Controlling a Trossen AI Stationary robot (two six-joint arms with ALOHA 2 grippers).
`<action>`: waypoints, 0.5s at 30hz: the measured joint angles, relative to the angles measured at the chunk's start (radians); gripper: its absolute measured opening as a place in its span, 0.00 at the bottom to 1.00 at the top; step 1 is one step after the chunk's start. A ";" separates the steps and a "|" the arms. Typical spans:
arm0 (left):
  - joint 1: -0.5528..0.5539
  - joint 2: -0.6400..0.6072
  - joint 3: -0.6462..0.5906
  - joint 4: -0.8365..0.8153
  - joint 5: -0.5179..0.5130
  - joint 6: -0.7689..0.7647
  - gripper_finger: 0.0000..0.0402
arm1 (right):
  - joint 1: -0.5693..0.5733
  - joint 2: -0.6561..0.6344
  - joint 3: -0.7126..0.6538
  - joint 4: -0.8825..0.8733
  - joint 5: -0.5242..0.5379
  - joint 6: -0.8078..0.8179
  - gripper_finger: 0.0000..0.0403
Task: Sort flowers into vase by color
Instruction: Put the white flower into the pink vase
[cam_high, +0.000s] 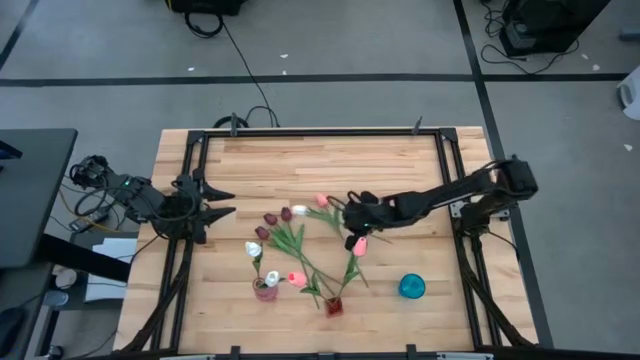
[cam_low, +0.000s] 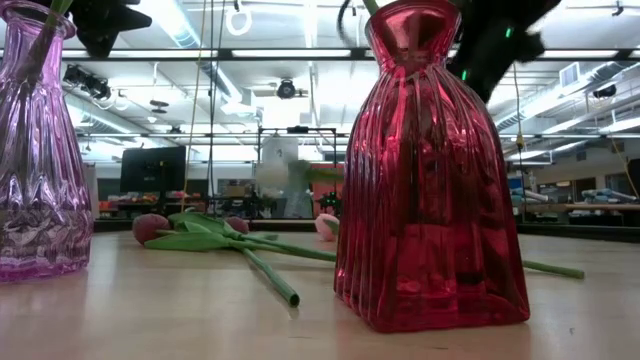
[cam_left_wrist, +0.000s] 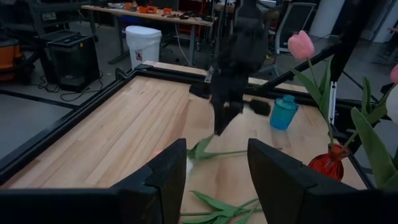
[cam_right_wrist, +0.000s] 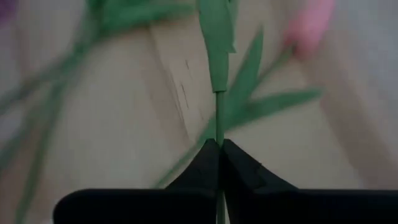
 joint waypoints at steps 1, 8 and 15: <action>0.000 -0.003 0.000 0.004 -0.003 0.000 0.44 | 0.000 -0.031 0.000 0.000 0.010 -0.013 0.03; 0.014 0.026 0.000 0.057 -0.231 0.025 0.44 | -0.037 -0.189 0.000 0.149 0.079 -0.159 0.04; 0.119 0.031 0.001 0.113 -0.172 0.069 0.44 | -0.131 -0.152 0.000 0.586 -0.034 -0.311 0.04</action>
